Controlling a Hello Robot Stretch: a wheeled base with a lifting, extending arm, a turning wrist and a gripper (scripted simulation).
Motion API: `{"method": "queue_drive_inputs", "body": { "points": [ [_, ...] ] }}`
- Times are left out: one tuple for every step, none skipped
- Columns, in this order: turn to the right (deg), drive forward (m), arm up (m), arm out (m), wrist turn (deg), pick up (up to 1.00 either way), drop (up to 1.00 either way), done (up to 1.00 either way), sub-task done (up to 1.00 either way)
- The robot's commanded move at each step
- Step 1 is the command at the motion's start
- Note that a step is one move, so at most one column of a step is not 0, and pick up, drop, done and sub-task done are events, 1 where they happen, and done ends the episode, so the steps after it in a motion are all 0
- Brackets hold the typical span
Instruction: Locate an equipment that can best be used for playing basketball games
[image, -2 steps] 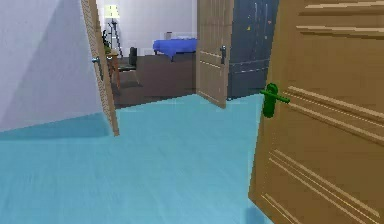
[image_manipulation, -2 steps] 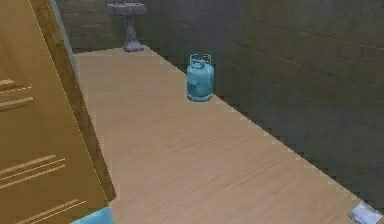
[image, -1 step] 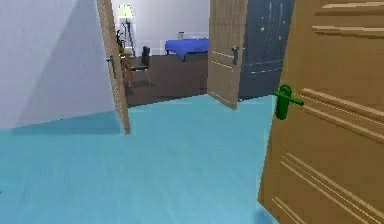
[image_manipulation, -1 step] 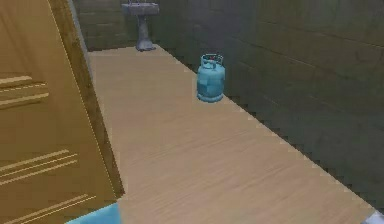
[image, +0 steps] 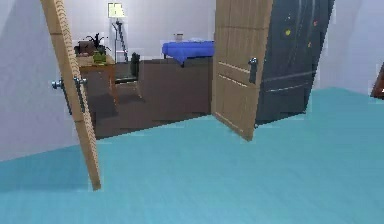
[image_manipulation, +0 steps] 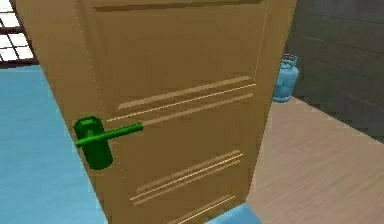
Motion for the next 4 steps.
{"method": "queue_drive_inputs", "body": {
  "points": [
    [-6.0,0.0,0.0,0.0,0.0,0.0,0.0,0.0,0.0],
    [0.0,0.45,0.0,0.0,0.0,0.0,0.0,0.0,0.0],
    [0.0,1.0,0.0,0.0,0.0,0.0,0.0,0.0,0.0],
    [-6.0,0.0,0.0,0.0,0.0,0.0,0.0,0.0,0.0]
  ]
}}
